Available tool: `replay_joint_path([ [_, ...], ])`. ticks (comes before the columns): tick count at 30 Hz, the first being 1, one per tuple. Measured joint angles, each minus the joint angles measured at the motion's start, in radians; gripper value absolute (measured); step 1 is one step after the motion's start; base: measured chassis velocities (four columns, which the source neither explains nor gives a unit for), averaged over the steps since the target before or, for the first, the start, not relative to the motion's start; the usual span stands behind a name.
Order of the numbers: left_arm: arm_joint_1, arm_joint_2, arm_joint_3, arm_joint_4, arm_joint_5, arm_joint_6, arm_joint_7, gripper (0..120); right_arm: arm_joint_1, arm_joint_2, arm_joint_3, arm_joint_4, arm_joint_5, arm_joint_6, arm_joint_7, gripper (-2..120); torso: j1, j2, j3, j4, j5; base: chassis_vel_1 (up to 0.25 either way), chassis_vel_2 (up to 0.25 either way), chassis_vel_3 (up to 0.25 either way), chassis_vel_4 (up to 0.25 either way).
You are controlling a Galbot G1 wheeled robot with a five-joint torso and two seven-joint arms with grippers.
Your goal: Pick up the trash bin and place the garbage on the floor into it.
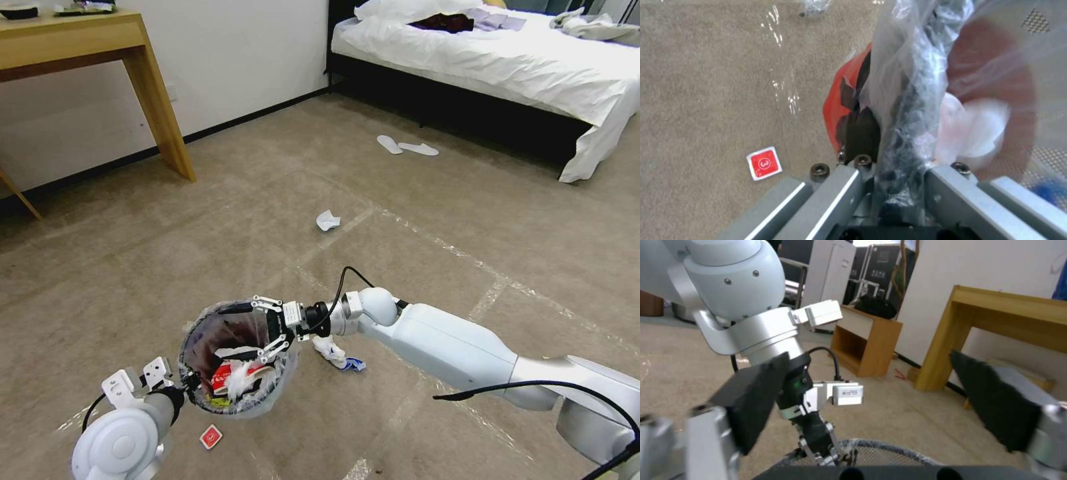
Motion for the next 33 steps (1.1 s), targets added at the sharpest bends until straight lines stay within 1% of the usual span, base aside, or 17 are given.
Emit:
replay_joint_path([
  [2,0.000,0.001,0.000,0.000,0.000,0.000,0.000,0,0.001,0.001,0.000,-0.001,0.000,0.000,0.000,96,0.000,0.000,0.000,0.0001,0.0000,0.000,0.000,0.000,0.000],
  [3,-0.002,0.003,-0.001,0.000,0.000,0.000,0.000,0,0.003,0.003,0.000,-0.002,-0.001,0.000,-0.001,99,0.000,0.000,0.000,0.0003,0.0001,0.000,0.000,0.000,0.000],
  [12,-0.003,0.003,-0.001,0.002,-0.002,-0.001,-0.001,0,0.002,0.001,-0.003,-0.008,-0.015,0.007,0.017,100,0.000,0.000,0.000,0.0002,0.0001,0.000,0.000,0.000,0.000],
  [16,-0.003,0.003,-0.001,0.001,-0.004,-0.001,-0.003,0,-0.006,0.000,0.023,-0.006,-0.010,0.012,0.033,100,0.000,0.000,0.000,0.0002,0.0001,0.000,0.000,0.000,0.000],
  [18,-0.001,0.002,-0.005,0.001,-0.004,-0.002,-0.003,0,-0.029,-0.008,0.083,0.008,0.007,0.013,0.055,100,0.000,0.000,0.000,0.0003,0.0002,0.000,0.000,0.000,0.000],
  [22,-0.001,0.002,-0.010,0.001,-0.006,-0.002,-0.003,0,-0.049,-0.022,0.134,0.023,0.021,0.010,0.078,100,0.000,0.000,0.000,0.0003,0.0001,0.000,0.000,0.000,0.000],
  [23,-0.002,0.002,-0.015,0.003,-0.010,-0.003,-0.003,0,-0.070,-0.043,0.189,0.039,0.027,0.004,0.104,100,0.000,0.000,0.000,-0.0001,0.0003,0.000,0.000,0.000,0.000],
  [25,-0.001,0.004,-0.021,0.001,-0.017,-0.004,-0.005,0,-0.113,-0.072,0.274,0.063,0.031,-0.002,0.154,100,0.000,0.000,0.000,0.0000,0.0002,0.000,0.000,0.000,0.000],
  [26,-0.001,0.004,-0.021,0.001,-0.017,-0.004,-0.005,0,-0.113,-0.072,0.274,0.063,0.031,-0.002,0.154,100,0.000,0.000,0.000,0.0000,0.0002,0.000,0.000,0.000,0.000],
  [27,0.000,0.005,-0.023,-0.002,-0.020,-0.004,-0.006,0,-0.143,-0.083,0.326,0.073,0.032,-0.008,0.174,100,0.000,0.000,0.000,-0.0001,0.0004,0.000,0.000,0.000,0.000],
  [28,0.000,0.005,-0.023,-0.002,-0.020,-0.004,-0.006,0,-0.143,-0.083,0.326,0.073,0.032,-0.008,0.174,100,0.000,0.000,0.000,-0.0001,0.0004,0.000,0.000,0.000,0.000],
  [30,0.002,0.006,-0.024,-0.002,-0.020,-0.004,-0.008,0,-0.203,-0.099,0.426,0.078,0.010,-0.027,0.206,100,0.000,0.000,0.000,0.0001,0.0004,0.000,0.000,0.000,0.000],
  [31,0.002,0.006,-0.024,-0.002,-0.020,-0.004,-0.008,0,-0.203,-0.099,0.426,0.078,0.010,-0.027,0.206,100,0.000,0.000,0.000,0.0001,0.0004,0.000,0.000,0.000,0.000],
  [33,0.003,0.006,-0.024,-0.002,-0.019,-0.005,-0.009,0,-0.236,-0.115,0.485,0.073,-0.033,-0.054,0.221,100,0.000,0.000,0.000,0.0001,0.0004,0.000,0.000,0.000,0.000],
])
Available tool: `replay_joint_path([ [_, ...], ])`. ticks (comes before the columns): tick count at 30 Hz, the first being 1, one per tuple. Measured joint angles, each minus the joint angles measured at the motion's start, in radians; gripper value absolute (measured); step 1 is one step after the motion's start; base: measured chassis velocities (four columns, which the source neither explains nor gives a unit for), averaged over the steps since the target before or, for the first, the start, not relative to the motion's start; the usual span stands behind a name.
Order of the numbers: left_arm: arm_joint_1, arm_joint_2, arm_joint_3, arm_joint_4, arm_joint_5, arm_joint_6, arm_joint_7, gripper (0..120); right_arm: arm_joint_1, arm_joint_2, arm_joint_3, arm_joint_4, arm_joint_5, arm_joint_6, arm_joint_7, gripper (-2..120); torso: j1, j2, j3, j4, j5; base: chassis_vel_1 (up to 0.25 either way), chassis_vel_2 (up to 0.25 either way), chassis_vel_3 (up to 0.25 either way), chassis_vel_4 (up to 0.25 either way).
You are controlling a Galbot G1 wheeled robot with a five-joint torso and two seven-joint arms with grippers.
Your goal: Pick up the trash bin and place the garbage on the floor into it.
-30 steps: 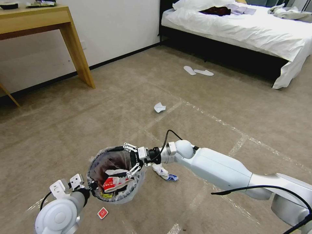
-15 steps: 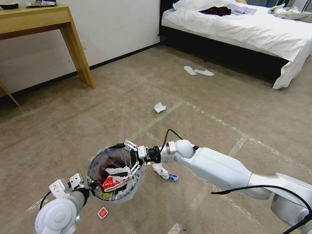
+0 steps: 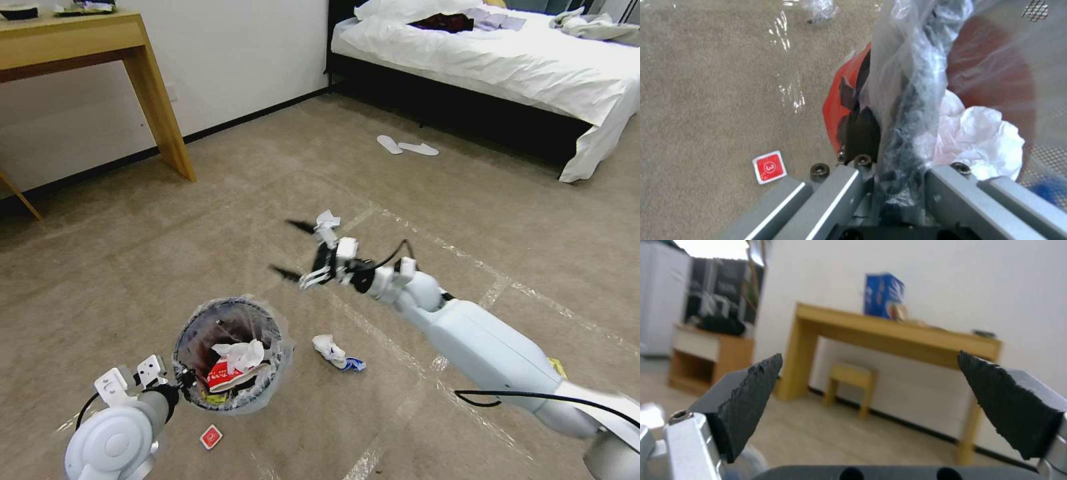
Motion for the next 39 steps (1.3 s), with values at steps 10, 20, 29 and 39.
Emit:
replay_joint_path([
  [10,-0.018,0.009,0.007,0.021,0.000,-0.001,0.002,0,0.095,-0.029,-0.047,-0.210,-0.156,-0.105,-0.204,100,0.000,0.000,0.000,-0.0001,0.0000,0.000,0.000,0.000,0.000],
  [20,-0.043,0.004,0.012,0.048,0.000,-0.002,0.008,0,0.363,0.144,-0.331,-0.595,-0.314,-0.117,-0.350,100,0.000,0.000,0.000,0.0001,-0.0004,0.000,0.000,0.000,0.000],
  [29,-0.051,0.000,0.013,0.062,0.001,-0.002,0.010,0,0.439,0.355,-0.457,-0.971,-0.628,-0.103,-0.359,100,0.000,0.000,0.000,-0.0002,-0.0004,0.000,0.000,0.000,0.000],
  [39,-0.047,0.000,0.016,0.063,0.007,-0.002,0.014,0,0.436,0.455,-0.491,-1.170,-0.725,-0.120,-0.338,100,0.000,0.000,0.000,0.0002,-0.0003,0.000,0.000,0.000,0.000],
])
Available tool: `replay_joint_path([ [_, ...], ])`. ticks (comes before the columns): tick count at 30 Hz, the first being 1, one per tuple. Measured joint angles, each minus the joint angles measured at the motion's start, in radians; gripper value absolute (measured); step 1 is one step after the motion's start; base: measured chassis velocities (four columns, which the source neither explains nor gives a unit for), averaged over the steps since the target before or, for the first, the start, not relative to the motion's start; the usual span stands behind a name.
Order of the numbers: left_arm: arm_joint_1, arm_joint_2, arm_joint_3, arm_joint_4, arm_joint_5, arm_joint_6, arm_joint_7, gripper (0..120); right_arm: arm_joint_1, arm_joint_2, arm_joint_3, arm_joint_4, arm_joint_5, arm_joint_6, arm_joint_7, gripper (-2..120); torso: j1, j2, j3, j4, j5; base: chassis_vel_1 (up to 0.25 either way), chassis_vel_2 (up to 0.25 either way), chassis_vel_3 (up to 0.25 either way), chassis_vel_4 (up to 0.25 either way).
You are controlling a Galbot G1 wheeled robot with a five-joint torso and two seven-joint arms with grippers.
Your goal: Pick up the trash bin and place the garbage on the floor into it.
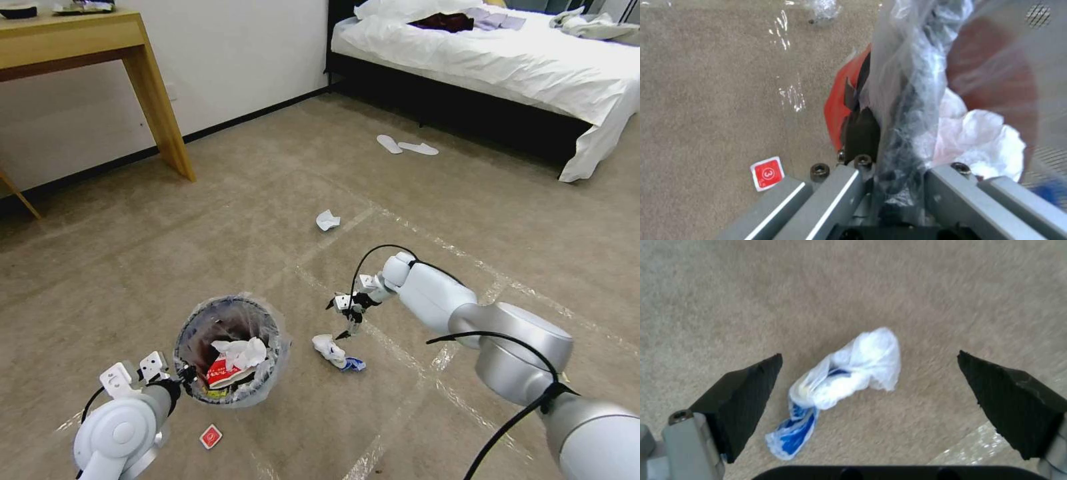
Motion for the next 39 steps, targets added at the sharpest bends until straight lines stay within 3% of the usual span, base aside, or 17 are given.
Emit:
replay_joint_path([
  [11,-0.002,-0.011,0.013,0.006,0.017,0.000,0.005,0,-0.041,0.044,-0.080,-0.075,-0.006,-0.034,0.079,100,0.000,0.000,0.000,-0.0002,0.0000,0.000,0.000,0.000,0.000],
  [19,0.003,-0.006,0.007,-0.003,0.013,0.000,0.005,0,-0.069,0.064,-0.088,-0.101,-0.010,-0.049,0.068,100,0.000,0.000,0.000,-0.0001,0.0000,0.000,0.000,0.000,0.000],
  [39,0.018,0.000,-0.006,-0.042,-0.002,0.000,0.003,0,-0.101,0.126,-0.145,-0.168,-0.019,-0.123,0.255,100,0.000,0.000,0.000,-0.0002,0.0000,0.000,0.000,0.000,0.000],
])
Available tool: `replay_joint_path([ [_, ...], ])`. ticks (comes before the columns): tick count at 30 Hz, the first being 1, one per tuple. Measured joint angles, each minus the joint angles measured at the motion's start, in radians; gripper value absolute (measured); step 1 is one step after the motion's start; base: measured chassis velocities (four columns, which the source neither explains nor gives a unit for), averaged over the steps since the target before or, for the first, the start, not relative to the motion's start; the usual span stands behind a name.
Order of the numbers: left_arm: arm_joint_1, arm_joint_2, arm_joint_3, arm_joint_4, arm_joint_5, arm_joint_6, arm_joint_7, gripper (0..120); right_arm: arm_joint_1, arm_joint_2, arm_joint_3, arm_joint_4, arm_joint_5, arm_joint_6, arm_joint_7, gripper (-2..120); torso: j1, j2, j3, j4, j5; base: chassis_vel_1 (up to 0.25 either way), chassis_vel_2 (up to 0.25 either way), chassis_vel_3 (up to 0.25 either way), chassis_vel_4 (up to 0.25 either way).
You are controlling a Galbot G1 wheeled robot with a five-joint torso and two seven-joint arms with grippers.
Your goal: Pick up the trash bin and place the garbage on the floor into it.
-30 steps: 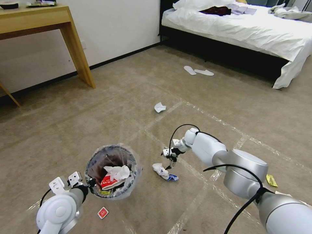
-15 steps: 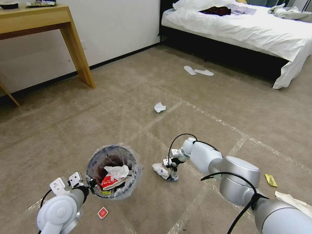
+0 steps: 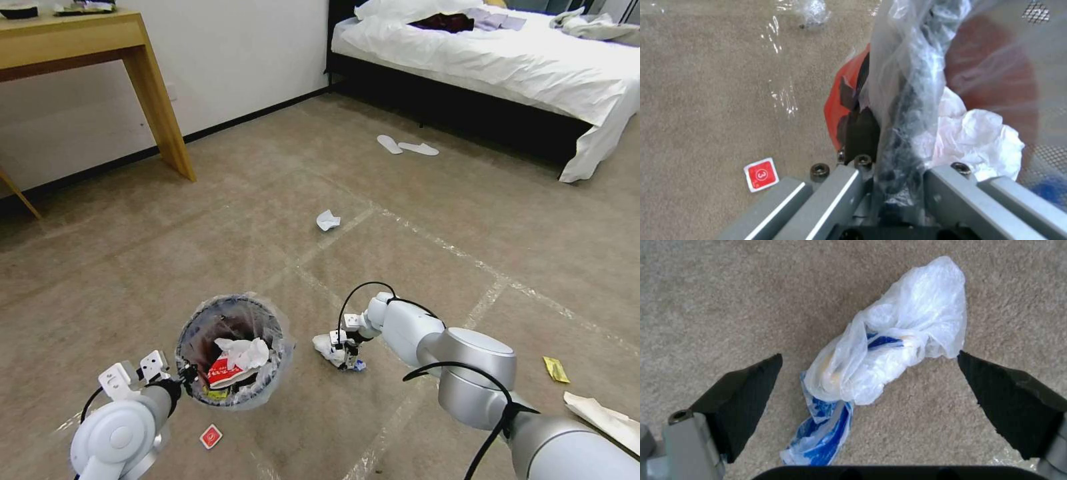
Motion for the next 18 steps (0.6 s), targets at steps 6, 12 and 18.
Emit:
replay_joint_path([
  [6,0.001,0.000,-0.001,-0.001,0.003,-0.001,0.003,0,0.000,0.007,-0.003,-0.007,0.010,-0.008,0.008,100,0.000,0.000,0.000,0.0000,0.0000,0.000,0.000,0.000,0.000],
  [12,-0.011,0.003,0.006,0.008,0.000,-0.002,0.007,0,-0.011,0.022,-0.003,-0.029,0.018,-0.024,0.035,100,0.000,0.000,0.000,0.0000,0.0000,0.000,0.000,0.000,0.000],
  [18,-0.012,0.000,0.010,0.011,0.002,-0.002,0.010,0,-0.019,0.028,-0.001,-0.038,0.027,-0.042,0.053,100,0.000,0.000,0.000,0.0000,0.0000,0.000,0.000,0.000,0.000],
])
